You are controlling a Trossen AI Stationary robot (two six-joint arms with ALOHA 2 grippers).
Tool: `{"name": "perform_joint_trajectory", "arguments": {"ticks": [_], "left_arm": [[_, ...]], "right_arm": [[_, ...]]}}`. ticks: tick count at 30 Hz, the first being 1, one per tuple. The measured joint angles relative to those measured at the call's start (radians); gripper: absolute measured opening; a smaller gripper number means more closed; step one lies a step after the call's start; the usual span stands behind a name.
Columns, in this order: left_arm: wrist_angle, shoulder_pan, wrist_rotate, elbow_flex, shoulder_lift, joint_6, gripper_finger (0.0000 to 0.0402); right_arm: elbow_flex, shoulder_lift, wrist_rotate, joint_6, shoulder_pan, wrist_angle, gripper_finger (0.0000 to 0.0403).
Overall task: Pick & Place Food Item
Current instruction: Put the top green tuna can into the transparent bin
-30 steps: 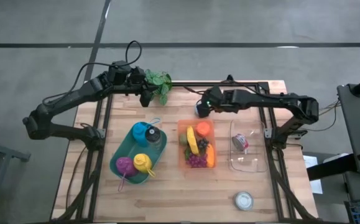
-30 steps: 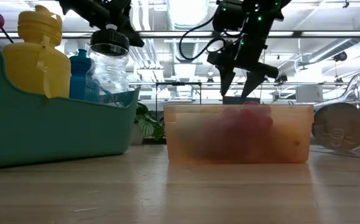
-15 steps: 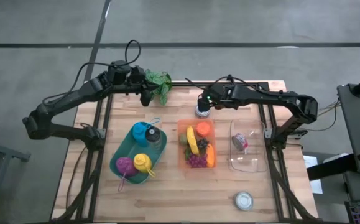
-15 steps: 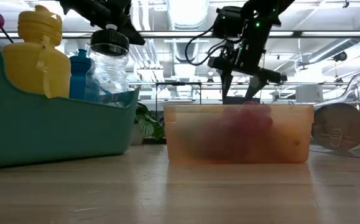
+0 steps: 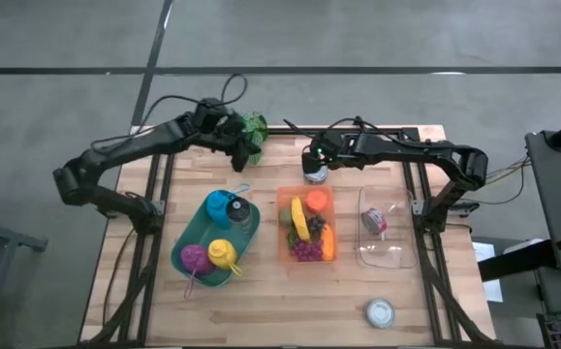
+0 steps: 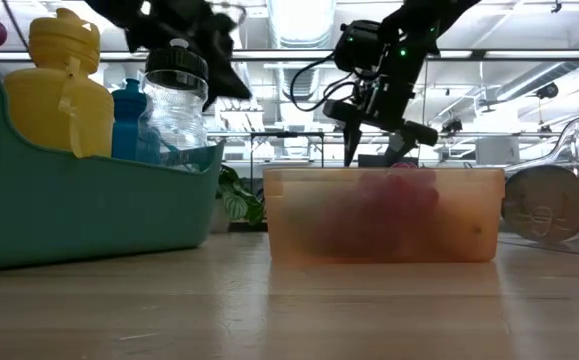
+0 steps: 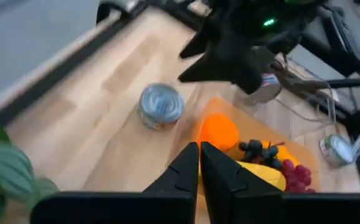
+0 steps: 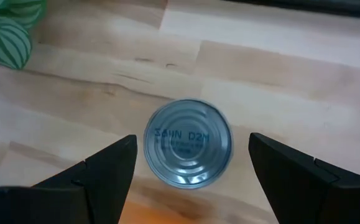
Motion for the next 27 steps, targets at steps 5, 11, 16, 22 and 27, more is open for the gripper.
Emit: {"name": "perform_joint_trajectory", "arguments": {"ticks": [5, 11, 16, 22, 27], "left_arm": [[0.105, -0.001, 0.000, 0.000, 0.104, -0.144, 0.0022], [0.180, 0.000, 0.000, 0.000, 0.181, -0.466, 0.0022], [0.206, 0.002, 0.007, 0.000, 0.215, -0.629, 0.0022], [0.339, -0.010, 0.035, 0.003, 0.252, -0.563, 0.0022], [0.399, -0.024, 0.086, 0.035, 0.350, -0.570, 0.0022]], "right_arm": [[0.000, -0.017, 0.008, -0.064, -0.009, 0.001, 0.0307], [0.000, -0.020, 0.009, -0.109, -0.024, 0.007, 0.0274], [0.000, -0.018, 0.012, -0.143, -0.029, 0.008, 0.0221], [0.000, -0.018, 0.044, -0.145, -0.034, 0.008, 0.0171], [0.000, -0.018, 0.039, -0.145, -0.039, 0.009, 0.0139]]}}
